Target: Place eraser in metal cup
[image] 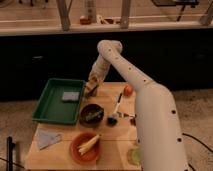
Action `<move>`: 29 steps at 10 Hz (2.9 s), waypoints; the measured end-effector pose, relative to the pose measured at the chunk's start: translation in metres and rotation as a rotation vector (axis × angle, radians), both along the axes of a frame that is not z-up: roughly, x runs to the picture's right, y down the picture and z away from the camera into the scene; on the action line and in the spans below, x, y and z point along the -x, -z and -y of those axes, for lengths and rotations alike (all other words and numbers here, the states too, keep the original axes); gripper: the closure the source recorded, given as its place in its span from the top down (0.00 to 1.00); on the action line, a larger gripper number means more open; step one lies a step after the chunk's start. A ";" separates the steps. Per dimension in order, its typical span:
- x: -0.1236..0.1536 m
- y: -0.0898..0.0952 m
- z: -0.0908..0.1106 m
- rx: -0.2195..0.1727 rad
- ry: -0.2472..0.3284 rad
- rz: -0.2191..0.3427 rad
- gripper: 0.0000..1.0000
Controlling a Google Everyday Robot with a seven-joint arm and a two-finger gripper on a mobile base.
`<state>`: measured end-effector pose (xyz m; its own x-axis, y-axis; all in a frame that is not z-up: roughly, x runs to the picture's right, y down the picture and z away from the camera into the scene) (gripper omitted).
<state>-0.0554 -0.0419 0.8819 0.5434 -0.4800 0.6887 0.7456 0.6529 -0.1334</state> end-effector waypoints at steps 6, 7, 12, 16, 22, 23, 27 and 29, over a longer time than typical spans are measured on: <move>0.013 0.005 -0.003 0.092 -0.071 -0.044 0.00; 0.013 0.005 -0.003 0.101 -0.080 -0.054 0.00; 0.019 -0.012 0.004 0.158 -0.143 -0.115 0.00; 0.018 -0.026 0.006 0.185 -0.184 -0.144 0.00; 0.012 -0.043 0.002 0.224 -0.212 -0.163 0.02; 0.012 -0.044 0.002 0.229 -0.213 -0.167 0.10; 0.014 -0.046 0.003 0.240 -0.209 -0.169 0.47; 0.013 -0.047 0.003 0.245 -0.207 -0.167 0.70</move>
<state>-0.0689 -0.0451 0.9289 0.7268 -0.1792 0.6630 0.5554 0.7213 -0.4138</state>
